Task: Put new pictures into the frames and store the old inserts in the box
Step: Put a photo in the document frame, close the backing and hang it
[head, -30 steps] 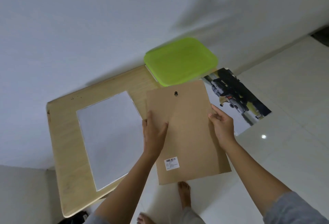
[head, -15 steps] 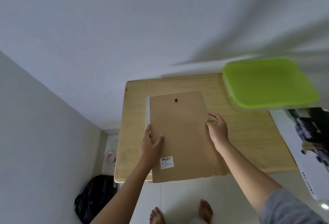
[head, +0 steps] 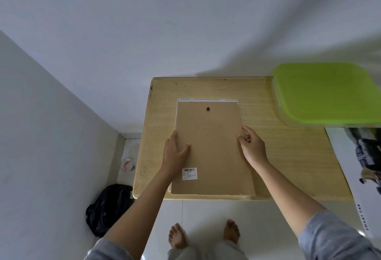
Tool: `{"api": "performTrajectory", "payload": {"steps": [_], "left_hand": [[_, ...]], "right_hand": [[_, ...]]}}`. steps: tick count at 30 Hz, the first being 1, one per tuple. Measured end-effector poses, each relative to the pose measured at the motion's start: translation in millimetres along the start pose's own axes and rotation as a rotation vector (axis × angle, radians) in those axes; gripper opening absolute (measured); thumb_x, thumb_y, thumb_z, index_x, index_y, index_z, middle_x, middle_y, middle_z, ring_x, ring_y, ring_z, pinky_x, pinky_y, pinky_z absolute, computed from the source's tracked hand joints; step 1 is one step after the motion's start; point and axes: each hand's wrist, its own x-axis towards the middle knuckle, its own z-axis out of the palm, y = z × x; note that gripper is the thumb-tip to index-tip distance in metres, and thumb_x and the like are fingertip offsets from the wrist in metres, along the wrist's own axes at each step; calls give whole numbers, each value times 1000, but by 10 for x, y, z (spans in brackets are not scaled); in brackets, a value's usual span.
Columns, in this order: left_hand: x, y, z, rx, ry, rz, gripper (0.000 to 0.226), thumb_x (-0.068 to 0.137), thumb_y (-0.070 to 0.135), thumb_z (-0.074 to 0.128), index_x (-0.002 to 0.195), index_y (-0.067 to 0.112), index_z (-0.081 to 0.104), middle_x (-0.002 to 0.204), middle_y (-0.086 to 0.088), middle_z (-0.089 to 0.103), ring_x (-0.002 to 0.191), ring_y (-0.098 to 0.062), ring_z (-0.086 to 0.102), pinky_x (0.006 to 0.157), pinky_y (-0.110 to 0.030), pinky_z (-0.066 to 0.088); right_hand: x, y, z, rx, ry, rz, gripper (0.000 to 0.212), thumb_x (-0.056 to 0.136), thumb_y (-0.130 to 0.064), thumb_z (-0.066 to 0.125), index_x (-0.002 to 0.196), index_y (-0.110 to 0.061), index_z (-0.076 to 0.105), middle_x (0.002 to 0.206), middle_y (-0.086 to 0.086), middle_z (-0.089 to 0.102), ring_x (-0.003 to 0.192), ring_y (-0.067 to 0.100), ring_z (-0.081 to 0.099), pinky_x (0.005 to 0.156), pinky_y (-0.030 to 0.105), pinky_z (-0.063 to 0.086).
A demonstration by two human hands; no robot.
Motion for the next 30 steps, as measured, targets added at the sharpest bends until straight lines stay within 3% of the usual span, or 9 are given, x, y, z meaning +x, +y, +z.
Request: {"api": "performTrajectory", "payload": {"steps": [2,5,12,16,24,27,30], "left_hand": [[15,4,-8,18,0,3,69,90,31,57,146,16,19,125,-5,36,119,-21,41,96,-30,35],[33,20,-23,21,10,26,67,88,28,60,143,13,25,113,-1,27,107,-17,39,92,-26,35],[40,70,-41,32,52,90,62,86,28,62,138,10,32,112,-1,27,102,-14,36,92,-26,36],[71,28,-45,50,48,93,62,85,29,63,136,10,33,111,-1,27,107,-17,37,93,-27,35],[128,-50,-14,301,26,48,69,82,47,61,136,17,30,125,-8,27,120,-26,30,102,-43,33],[121,-52,-19,359,8,54,71,82,48,60,136,18,27,130,-8,25,123,-28,27,102,-45,31],[108,-85,-29,334,-22,71,71,83,45,59,138,18,24,133,-9,24,123,-28,28,101,-45,33]], "right_hand": [[-6,2,11,-19,-23,-11,44,93,-19,51,136,-18,44,73,-4,49,66,10,48,61,15,37],[14,31,54,-60,-44,-22,48,93,-23,50,140,-20,40,96,7,64,85,21,59,77,28,45],[-23,44,110,-62,63,-64,48,92,-21,51,139,-15,41,69,-6,36,73,16,41,74,25,34],[-35,29,129,-77,71,-67,48,92,-20,51,139,-16,40,70,-6,35,75,16,41,74,24,34],[-88,-25,123,-297,-39,41,56,94,-39,44,145,-30,23,105,7,41,83,20,49,75,29,41],[-107,-41,109,-436,-73,68,60,93,-46,42,146,-33,18,120,9,38,100,26,52,76,32,42],[-124,-31,84,-539,-92,65,62,91,-51,41,146,-34,17,122,9,37,109,26,48,78,33,44]]}}
